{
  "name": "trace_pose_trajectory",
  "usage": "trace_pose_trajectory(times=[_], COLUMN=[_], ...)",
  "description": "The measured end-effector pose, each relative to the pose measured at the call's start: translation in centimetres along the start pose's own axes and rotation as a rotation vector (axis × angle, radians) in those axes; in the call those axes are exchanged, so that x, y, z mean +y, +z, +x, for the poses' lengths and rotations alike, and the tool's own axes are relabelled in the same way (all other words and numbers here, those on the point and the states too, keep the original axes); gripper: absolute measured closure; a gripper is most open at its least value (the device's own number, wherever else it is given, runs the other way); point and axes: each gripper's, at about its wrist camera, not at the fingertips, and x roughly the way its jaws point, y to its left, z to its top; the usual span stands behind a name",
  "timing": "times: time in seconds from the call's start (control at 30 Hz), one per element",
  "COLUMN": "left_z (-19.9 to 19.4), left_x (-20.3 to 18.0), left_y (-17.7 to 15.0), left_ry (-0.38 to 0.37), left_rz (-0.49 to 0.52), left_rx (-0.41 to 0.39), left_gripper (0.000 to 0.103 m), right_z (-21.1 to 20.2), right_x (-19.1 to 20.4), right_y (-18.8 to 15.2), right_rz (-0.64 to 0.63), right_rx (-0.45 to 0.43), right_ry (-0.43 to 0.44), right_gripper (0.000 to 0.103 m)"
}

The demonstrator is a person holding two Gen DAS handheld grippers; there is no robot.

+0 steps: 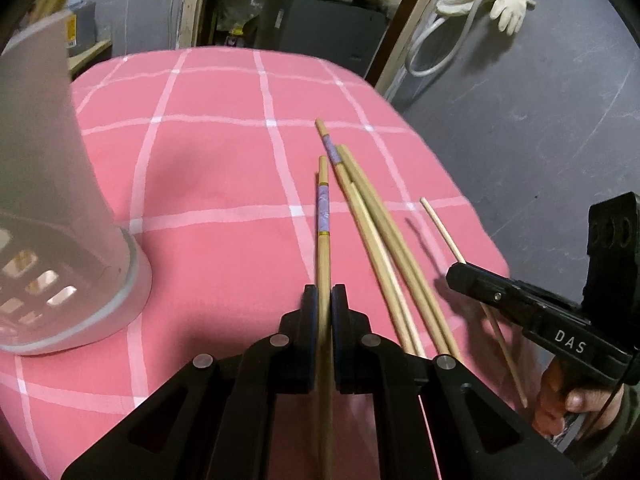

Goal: Organize utensils
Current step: 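Lift both held chopsticks and carry them toward the white caddy, then lower both chopsticks into the white caddy and open both grippers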

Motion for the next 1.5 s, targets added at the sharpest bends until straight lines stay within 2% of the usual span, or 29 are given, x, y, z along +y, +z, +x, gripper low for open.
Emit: trace_pose_trajectory(times=[0.13, 0.33, 0.53, 0.7, 0.83, 0.97, 1.23, 1.5], left_z=[-2.0, -6.3, -11.0, -13.7, -15.6, -17.2, -21.7, -23.7], left_x=[-0.1, -0.6, -0.8, -1.3, -0.6, 2.0, 9.5, 15.5], left_y=[-0.3, -0.7, -1.0, -0.8, -0.2, 0.7, 2.0, 2.6], left_ry=[-0.012, -0.028, -0.027, 0.012, 0.042, 0.078, 0.152, 0.207], left_rz=[0.001, 0.010, 0.014, 0.038, 0.037, 0.008, -0.098, -0.204], left_rx=[-0.091, -0.282, -0.481, -0.622, -0.699, -0.758, -0.873, -0.964], left_gripper=[0.099, 0.099, 0.099, 0.099, 0.099, 0.099, 0.099, 0.099], right_z=[-1.9, -4.2, -5.8, -6.0, -5.6, -4.7, -2.3, -0.4], right_x=[1.5, 4.6, 7.9, 10.6, 12.2, 14.3, 19.0, 21.2], right_y=[-0.2, -0.2, -0.1, 0.5, 1.6, 3.4, 7.1, 7.5], right_rz=[-0.008, -0.082, -0.163, -0.203, -0.207, -0.220, -0.215, -0.244], right_rx=[-0.149, -0.386, -0.565, -0.653, -0.697, -0.737, -0.795, -0.878], right_ry=[0.064, 0.131, 0.156, 0.203, 0.265, 0.327, 0.477, 0.454], right_gripper=[0.100, 0.100, 0.100, 0.100, 0.100, 0.100, 0.100, 0.100])
